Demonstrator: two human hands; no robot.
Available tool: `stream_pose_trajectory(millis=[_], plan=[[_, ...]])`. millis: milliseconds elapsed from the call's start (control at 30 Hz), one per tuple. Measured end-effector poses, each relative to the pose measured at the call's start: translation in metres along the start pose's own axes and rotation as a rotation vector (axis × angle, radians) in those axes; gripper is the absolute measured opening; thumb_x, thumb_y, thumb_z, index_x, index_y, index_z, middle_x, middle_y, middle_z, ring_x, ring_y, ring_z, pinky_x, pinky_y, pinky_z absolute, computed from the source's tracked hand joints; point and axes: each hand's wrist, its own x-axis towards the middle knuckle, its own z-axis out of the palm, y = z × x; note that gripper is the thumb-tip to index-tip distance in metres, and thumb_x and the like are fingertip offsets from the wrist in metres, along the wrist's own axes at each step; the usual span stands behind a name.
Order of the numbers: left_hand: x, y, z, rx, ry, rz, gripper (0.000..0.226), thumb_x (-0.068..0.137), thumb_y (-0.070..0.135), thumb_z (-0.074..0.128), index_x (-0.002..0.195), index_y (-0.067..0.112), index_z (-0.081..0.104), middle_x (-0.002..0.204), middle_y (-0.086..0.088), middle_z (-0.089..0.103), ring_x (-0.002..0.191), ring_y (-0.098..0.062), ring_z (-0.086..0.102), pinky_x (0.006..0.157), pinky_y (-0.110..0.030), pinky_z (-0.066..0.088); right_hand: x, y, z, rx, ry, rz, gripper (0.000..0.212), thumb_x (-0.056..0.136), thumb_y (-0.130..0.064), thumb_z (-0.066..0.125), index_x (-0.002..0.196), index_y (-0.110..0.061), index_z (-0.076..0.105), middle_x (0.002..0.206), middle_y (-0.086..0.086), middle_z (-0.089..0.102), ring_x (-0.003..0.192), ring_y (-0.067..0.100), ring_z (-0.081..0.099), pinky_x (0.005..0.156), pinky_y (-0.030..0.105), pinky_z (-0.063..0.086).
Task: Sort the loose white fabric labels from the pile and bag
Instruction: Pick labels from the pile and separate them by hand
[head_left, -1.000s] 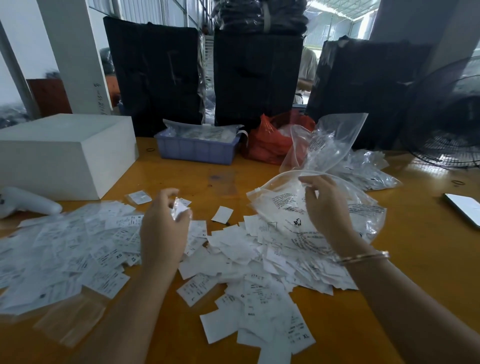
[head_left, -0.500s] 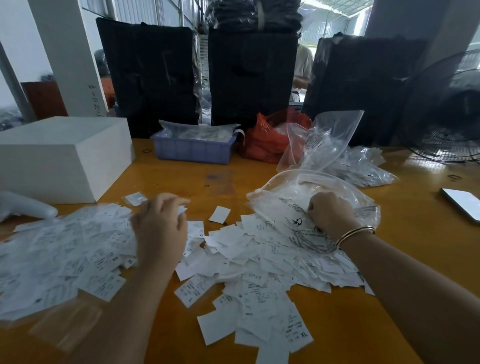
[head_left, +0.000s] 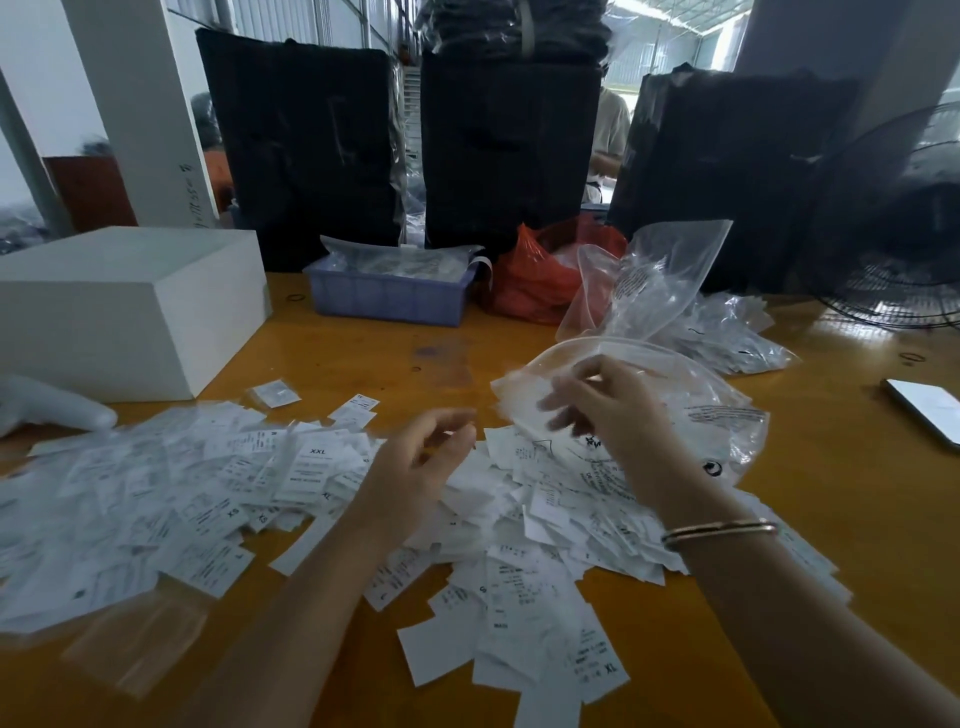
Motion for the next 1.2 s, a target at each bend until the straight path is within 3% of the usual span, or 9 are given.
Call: stream_pose_trajectory(millis=[133,267,367,467,600,700,867,1033,1200], plan=[[0.001,0.0,-0.001,-0.134,-0.07,-0.078,0.059,0.061,0.085,0.049,0.095,0.039,0.063,0.089,0.017,0.068,0.082,0.004,0.061,0.063,-0.005,0.043,-0.024,0.005,0.032,0.256,-0.125,0.186,0.011,0.09,-0.017,0.058,0.087,-0.008,0.053,0.077,0.008,0.073,0.061,0.016,0.067,0.057,0.022,0.052],[0.002,-0.003,0.003,-0.195,0.121,-0.154,0.019,0.079,0.05,0.066,0.077,0.033,0.071,0.075,0.015,0.071,0.068,0.006,0.062,0.059,-0.011,0.045,-0.032,0.016,0.047,0.299,-0.141,0.232,0.011,0.09,-0.015,0.06,0.084,-0.012,0.052,0.075,0.005,0.073,0.064,0.015,0.067,0.056,0.02,0.05],[0.006,-0.007,0.001,-0.404,0.3,-0.284,0.007,0.087,0.027,0.064,0.087,0.021,0.068,0.08,0.009,0.074,0.081,-0.007,0.068,0.07,-0.024,0.048,-0.035,0.023,0.048,-0.141,-0.186,0.085,0.008,0.089,-0.022,0.064,0.095,-0.022,0.059,0.088,-0.009,0.068,0.079,0.01,0.062,0.064,0.016,0.048],[0.009,-0.01,-0.004,-0.454,0.384,-0.309,0.004,0.087,0.017,0.066,0.091,0.016,0.066,0.081,0.006,0.074,0.08,-0.014,0.068,0.071,-0.029,0.053,-0.039,0.037,0.046,-0.778,-0.344,-0.263,0.03,0.089,-0.025,0.058,0.119,-0.03,0.061,0.117,-0.016,0.057,0.107,0.008,0.048,0.087,0.019,0.036],[0.008,-0.01,-0.003,-0.423,0.421,-0.285,0.004,0.087,0.024,0.067,0.09,0.024,0.07,0.077,0.013,0.072,0.076,-0.005,0.067,0.065,-0.02,0.048,-0.041,0.041,0.049,-0.979,-0.363,-0.445,0.029,0.095,-0.03,0.048,0.118,-0.031,0.064,0.123,-0.014,0.06,0.112,0.013,0.047,0.096,0.031,0.029],[0.008,-0.008,-0.005,-0.441,0.421,-0.302,0.016,0.084,0.04,0.066,0.091,0.027,0.072,0.078,0.014,0.073,0.075,-0.002,0.067,0.067,-0.022,0.046,-0.042,0.039,0.048,-0.836,-0.263,-0.433,0.022,0.095,-0.026,0.052,0.107,-0.024,0.07,0.107,-0.011,0.067,0.097,0.009,0.056,0.088,0.031,0.039],[0.005,-0.006,-0.004,-0.326,0.387,-0.258,0.011,0.08,0.039,0.07,0.085,0.03,0.069,0.075,0.019,0.071,0.077,-0.003,0.067,0.063,-0.018,0.044,-0.042,0.03,0.039,-0.109,0.013,-0.025,0.013,0.091,-0.012,0.059,0.083,-0.019,0.067,0.067,-0.005,0.066,0.058,0.004,0.058,0.054,0.017,0.047],[0.002,-0.005,0.002,0.047,0.308,-0.041,0.009,0.079,0.032,0.073,0.076,0.027,0.067,0.065,0.01,0.064,0.057,0.005,0.055,0.047,-0.008,0.04,-0.042,0.02,0.028,0.452,0.065,0.069,0.008,0.088,0.001,0.058,0.087,-0.007,0.06,0.071,0.0,0.069,0.06,0.013,0.062,0.057,0.019,0.05],[-0.001,-0.004,0.007,0.21,0.177,0.116,0.013,0.078,0.031,0.075,0.074,0.032,0.062,0.069,0.011,0.064,0.069,-0.002,0.057,0.057,-0.008,0.045,-0.042,0.016,0.028,0.477,0.045,-0.027,0.011,0.087,0.002,0.057,0.087,-0.009,0.059,0.075,0.0,0.07,0.066,0.014,0.065,0.063,0.022,0.052]])
